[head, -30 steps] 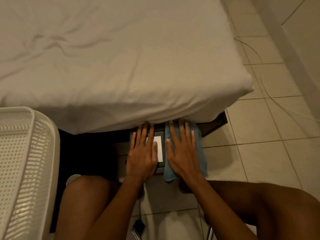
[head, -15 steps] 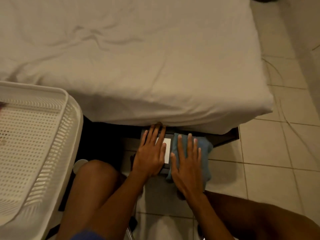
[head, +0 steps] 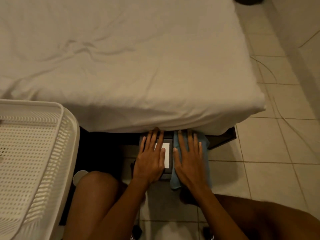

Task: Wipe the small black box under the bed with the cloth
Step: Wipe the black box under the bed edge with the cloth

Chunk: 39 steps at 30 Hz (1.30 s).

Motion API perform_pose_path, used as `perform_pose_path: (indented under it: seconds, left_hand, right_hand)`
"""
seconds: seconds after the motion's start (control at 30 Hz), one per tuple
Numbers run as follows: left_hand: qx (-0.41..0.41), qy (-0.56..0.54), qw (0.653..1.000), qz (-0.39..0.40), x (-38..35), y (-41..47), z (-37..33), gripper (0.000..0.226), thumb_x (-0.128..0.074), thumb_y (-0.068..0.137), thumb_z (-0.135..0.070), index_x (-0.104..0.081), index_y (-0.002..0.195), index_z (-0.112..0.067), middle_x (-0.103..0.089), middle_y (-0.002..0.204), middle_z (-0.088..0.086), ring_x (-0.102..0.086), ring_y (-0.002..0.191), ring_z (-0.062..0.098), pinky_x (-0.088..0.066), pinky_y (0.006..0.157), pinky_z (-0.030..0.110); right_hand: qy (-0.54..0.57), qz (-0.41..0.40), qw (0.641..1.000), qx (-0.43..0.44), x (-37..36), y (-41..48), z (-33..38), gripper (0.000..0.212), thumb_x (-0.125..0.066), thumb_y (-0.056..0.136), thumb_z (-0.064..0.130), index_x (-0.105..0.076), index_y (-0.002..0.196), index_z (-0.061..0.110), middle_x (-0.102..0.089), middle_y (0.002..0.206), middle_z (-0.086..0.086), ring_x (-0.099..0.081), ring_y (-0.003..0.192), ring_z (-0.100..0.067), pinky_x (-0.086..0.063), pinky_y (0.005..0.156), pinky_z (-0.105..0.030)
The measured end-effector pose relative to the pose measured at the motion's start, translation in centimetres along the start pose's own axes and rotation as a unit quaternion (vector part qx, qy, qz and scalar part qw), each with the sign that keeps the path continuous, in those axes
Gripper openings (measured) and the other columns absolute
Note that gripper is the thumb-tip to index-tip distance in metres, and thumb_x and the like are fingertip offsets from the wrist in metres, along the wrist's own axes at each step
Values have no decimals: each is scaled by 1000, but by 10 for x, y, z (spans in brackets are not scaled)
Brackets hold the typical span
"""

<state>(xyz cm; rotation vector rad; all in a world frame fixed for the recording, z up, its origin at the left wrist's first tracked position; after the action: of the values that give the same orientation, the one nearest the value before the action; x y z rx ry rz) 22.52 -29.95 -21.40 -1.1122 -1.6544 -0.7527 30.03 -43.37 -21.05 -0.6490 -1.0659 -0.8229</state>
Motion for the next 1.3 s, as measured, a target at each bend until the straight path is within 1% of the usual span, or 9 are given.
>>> perform_pose_path:
  seconds: [0.13,0.27,0.4,0.5,0.67,0.9,1.07,1.23,1.3]
  left_hand:
    - [2,-3,1000,-2,0,-1,3,59,-23,103,-35,-8,158,-20,-6,166,3,-1,153,15,-6,124,40]
    - [-5,-8,1000,-7,0,-1,0,59,-24,103,-34,-6,158,-20,-1,166,1,3,153,14,-5,124,40]
    - [-6,-4,1000,-8,-2,-1,3,59,-28,103,-32,-9,157,-19,0,165,0,1,153,15,-6,124,40]
    - [-5,8,1000,-5,-3,0,3,57,-28,103,-31,-15,157,-16,-6,166,3,-4,153,17,-11,123,42]
    - [-7,27,1000,-2,-2,0,4,58,-26,102,-32,-17,156,-14,-12,165,6,-11,153,18,-12,123,42]
    - [-6,34,999,-6,-1,0,2,58,-25,101,-32,-18,156,-15,-15,165,6,-14,152,20,-11,124,41]
    - [-11,35,999,3,2,-1,3,59,-25,101,-31,-15,157,-15,-14,165,7,-13,152,20,-13,123,44]
    - [-21,35,999,-35,-6,2,6,59,-24,100,-33,-20,156,-13,-16,164,7,-17,151,22,-15,122,43]
    - [-18,34,998,-47,-10,1,8,59,-21,100,-34,-20,156,-13,-15,164,6,-15,152,21,-13,123,42]
  right_hand:
    - [-1,1,1000,12,-8,-28,11,61,-15,103,51,-14,160,26,-7,168,-8,-7,155,-26,-9,123,-48]
    - [10,-10,1000,7,-1,1,3,61,-15,102,53,-10,159,31,-7,167,-7,-5,155,-25,-9,124,-49]
    - [19,-18,1000,-11,-8,-24,9,61,-20,103,47,-9,160,27,1,168,-6,3,155,-23,-4,125,-45]
    - [-6,-25,1000,3,-13,-20,10,62,-18,103,48,-8,160,27,1,168,-6,3,155,-23,-6,124,-46]
    - [6,-41,998,-47,-12,-15,11,61,-25,104,44,-4,160,28,3,168,-3,6,155,-21,1,125,-42]
    - [22,-49,998,-45,-6,2,7,59,-26,105,42,-10,160,29,-7,168,-2,-1,155,-21,-12,124,-47]
    - [36,-27,999,-7,-13,-29,20,61,-26,105,44,-2,160,30,6,168,-2,10,155,-19,0,124,-42]
    - [33,-31,996,-75,-1,5,15,60,-25,104,44,-9,160,29,-6,168,-5,4,155,-20,-6,124,-46]
    - [23,-36,998,-37,-3,-10,26,61,-27,104,42,-7,160,28,-4,168,-6,3,155,-23,-1,124,-44]
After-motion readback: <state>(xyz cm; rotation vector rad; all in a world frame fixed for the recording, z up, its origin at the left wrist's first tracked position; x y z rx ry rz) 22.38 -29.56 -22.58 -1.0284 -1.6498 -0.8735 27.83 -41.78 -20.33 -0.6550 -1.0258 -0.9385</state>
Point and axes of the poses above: each hand's wrist, its own y-axis towards the middle knuckle, its own x-axis out of the back of the hand, z = x × y, the point moved 3 cm from there along y, towards the middle knuckle
